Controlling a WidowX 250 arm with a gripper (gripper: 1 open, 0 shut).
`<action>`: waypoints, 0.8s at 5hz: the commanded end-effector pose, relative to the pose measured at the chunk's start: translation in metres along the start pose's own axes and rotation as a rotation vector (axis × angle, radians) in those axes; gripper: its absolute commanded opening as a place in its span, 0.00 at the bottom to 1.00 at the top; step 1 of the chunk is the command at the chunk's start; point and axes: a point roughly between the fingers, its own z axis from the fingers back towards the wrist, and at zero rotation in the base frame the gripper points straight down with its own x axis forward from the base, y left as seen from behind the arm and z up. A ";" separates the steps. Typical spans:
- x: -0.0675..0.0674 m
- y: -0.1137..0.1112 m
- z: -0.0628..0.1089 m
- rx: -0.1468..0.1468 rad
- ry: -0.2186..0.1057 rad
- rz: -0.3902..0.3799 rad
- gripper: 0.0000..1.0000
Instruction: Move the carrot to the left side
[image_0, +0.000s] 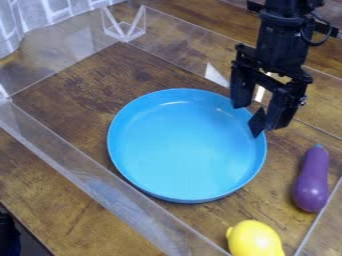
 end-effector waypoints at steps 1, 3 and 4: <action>0.004 -0.004 0.009 0.013 -0.047 -0.002 1.00; 0.005 -0.005 0.012 0.019 -0.058 -0.023 1.00; 0.003 -0.005 -0.001 0.016 -0.050 -0.036 1.00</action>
